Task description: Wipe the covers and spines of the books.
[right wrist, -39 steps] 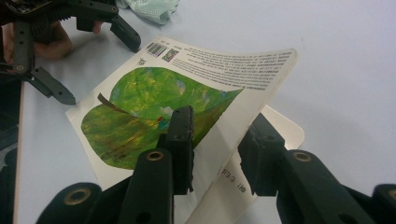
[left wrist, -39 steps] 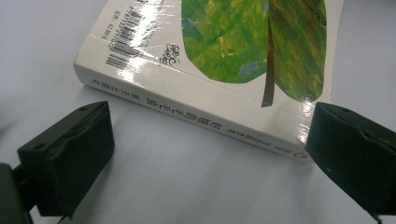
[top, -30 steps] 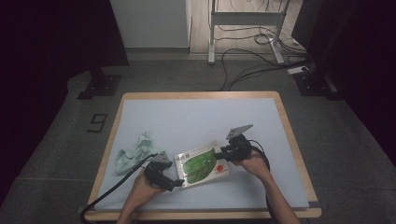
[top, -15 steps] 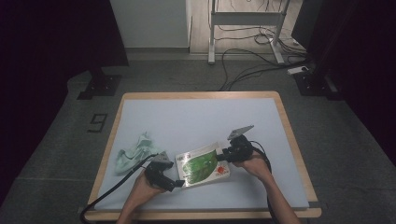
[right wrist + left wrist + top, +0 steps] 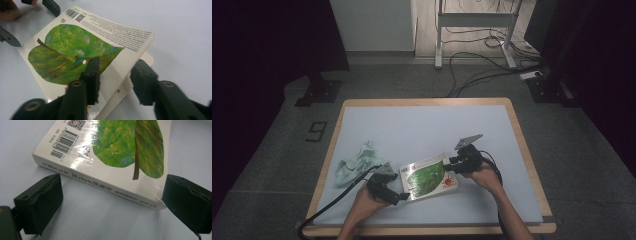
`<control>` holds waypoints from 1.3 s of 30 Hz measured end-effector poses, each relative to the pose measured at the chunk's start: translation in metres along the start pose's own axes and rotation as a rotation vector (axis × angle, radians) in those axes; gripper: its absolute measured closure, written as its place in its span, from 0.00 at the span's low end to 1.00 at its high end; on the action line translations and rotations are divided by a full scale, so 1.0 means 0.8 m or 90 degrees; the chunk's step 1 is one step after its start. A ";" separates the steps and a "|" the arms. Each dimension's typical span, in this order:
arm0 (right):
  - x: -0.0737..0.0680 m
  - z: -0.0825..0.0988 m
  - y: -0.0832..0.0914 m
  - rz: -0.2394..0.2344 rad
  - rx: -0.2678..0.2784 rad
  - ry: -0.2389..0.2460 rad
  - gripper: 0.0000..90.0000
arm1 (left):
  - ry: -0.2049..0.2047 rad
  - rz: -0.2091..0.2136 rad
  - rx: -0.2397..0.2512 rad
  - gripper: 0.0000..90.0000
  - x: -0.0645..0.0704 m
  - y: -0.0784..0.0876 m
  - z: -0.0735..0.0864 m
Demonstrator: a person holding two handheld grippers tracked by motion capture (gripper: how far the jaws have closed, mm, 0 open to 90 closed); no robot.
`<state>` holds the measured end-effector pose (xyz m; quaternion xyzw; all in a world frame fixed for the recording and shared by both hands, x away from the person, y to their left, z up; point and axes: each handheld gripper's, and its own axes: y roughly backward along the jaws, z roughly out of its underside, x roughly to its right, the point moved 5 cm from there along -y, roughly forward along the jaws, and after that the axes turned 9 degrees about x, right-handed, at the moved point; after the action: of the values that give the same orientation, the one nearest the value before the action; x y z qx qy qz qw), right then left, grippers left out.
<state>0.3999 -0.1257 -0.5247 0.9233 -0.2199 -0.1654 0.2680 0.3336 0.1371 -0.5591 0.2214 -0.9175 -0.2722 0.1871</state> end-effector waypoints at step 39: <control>-0.006 0.017 0.021 0.021 0.043 0.029 0.68 | 0.012 0.038 0.015 0.26 0.014 -0.010 -0.007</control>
<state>0.3848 -0.1421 -0.5254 0.9316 -0.2343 -0.1321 0.2444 0.3293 0.1229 -0.5564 0.1986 -0.9252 -0.2535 0.2008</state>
